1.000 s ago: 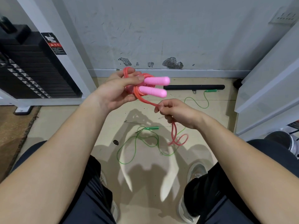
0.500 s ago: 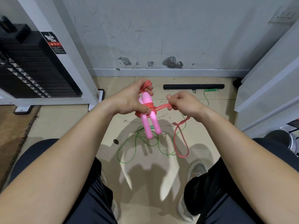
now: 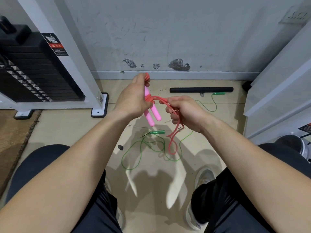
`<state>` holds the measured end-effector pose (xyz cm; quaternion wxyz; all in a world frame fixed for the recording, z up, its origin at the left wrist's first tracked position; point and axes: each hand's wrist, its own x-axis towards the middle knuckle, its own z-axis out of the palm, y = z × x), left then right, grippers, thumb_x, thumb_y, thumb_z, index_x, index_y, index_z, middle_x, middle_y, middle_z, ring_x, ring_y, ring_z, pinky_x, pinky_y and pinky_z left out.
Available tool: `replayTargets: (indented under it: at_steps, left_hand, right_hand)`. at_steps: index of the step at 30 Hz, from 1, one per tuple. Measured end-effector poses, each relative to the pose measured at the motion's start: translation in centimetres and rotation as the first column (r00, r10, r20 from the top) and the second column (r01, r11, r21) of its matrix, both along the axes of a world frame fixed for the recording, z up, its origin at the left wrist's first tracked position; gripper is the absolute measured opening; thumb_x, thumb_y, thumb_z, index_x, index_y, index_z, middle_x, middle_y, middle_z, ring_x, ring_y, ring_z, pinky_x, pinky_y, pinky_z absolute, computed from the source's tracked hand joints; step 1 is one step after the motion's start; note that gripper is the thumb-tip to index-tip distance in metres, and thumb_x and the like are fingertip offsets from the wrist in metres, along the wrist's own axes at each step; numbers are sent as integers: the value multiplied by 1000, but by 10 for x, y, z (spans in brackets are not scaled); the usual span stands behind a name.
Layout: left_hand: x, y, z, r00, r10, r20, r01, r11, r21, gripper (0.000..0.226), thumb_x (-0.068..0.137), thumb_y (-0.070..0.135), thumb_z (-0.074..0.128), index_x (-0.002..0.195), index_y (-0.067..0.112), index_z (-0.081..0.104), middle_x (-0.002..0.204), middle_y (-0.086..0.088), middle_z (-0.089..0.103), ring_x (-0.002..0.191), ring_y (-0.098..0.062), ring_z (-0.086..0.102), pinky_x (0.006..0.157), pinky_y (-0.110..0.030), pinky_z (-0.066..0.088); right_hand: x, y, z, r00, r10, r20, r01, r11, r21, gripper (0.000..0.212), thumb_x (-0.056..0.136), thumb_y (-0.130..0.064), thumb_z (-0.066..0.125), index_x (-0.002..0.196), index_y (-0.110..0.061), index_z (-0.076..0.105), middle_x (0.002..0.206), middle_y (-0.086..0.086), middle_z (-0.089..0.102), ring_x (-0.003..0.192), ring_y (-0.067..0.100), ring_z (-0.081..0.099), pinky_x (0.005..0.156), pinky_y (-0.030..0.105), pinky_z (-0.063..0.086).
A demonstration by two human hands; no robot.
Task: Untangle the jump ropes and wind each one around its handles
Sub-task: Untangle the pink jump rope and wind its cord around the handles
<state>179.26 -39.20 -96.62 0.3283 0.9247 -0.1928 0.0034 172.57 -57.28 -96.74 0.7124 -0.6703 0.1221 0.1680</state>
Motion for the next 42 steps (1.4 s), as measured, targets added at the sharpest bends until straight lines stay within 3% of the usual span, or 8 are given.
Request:
replayTargets:
  at_steps: [8, 15, 19, 22, 27, 32, 36, 42]
  left_hand:
    - [-6, -12, -7, 982, 169, 88, -164, 984, -66, 62, 78, 17, 78, 130, 15, 43, 121, 0, 55, 102, -25, 57, 84, -39, 47]
    - [-8, -20, -12, 876, 156, -457, -394, 779, -489, 69, 76, 8, 82, 127, 12, 37, 124, -4, 49, 106, -30, 63, 72, -52, 61]
    - [-7, -22, -2, 752, 92, -652, -532, 668, -520, 43, 85, 4, 61, 120, 18, 40, 115, 0, 52, 73, -18, 62, 63, -33, 59]
    - [-7, -22, -7, 699, 105, -708, -604, 616, -505, 49, 87, 19, 73, 122, 18, 39, 118, -3, 55, 72, -19, 66, 62, -33, 58]
    - [-12, -23, -21, 663, 102, -742, -665, 534, -522, 81, 68, 25, 92, 123, 16, 33, 136, -8, 52, 83, -22, 73, 59, -33, 56]
    - [-8, -23, -22, 631, 106, -769, -709, 480, -516, 73, 72, 7, 86, 117, 16, 29, 124, -10, 56, 43, -18, 54, 44, -26, 47]
    - [-5, -23, -21, 629, 79, -774, -732, 397, -554, 69, 76, -6, 79, 119, 15, 30, 132, -17, 56, 59, -19, 70, 46, -30, 52]
    - [-3, -25, -18, 619, 50, -784, -762, 279, -584, 66, 78, -8, 77, 117, 17, 30, 144, -16, 52, 87, -14, 76, 65, -42, 61]
  right_hand:
    - [-10, 11, 4, 988, 97, 118, -99, 995, 5, 36, 104, -7, 43, 120, -26, 68, 71, -3, 52, 56, 11, 48, 66, 33, 45]
    - [-7, 17, -7, 957, 67, 281, -14, 982, -186, 44, 105, -8, 39, 137, -30, 58, 66, -10, 46, 62, 11, 34, 59, 25, 38]
    - [-5, 16, -12, 968, 69, 242, 6, 956, -293, 44, 105, -14, 43, 144, -31, 53, 68, -16, 49, 62, 7, 40, 63, 30, 41]
    - [-9, 18, -9, 949, 181, 257, -58, 904, -424, 46, 103, -17, 47, 146, -30, 50, 66, -31, 53, 64, -6, 47, 70, 20, 40]
    - [-21, 33, -13, 870, 435, 232, -171, 708, -686, 21, 92, -25, 60, 105, -25, 43, 92, -8, 44, 73, 4, 45, 71, 30, 36]
    - [-27, 39, -17, 846, 438, 304, -121, 712, -691, 40, 91, -19, 61, 126, -19, 42, 105, 0, 45, 79, 10, 47, 76, 32, 43]
    - [-36, 50, -20, 875, 187, 447, 89, 846, -526, 32, 97, -11, 53, 128, -19, 51, 94, -10, 60, 67, 0, 56, 63, 18, 42]
    - [-30, 47, -20, 985, 7, 174, 57, 932, -359, 17, 102, -25, 50, 98, -13, 60, 67, -1, 66, 54, 14, 64, 62, 31, 51]
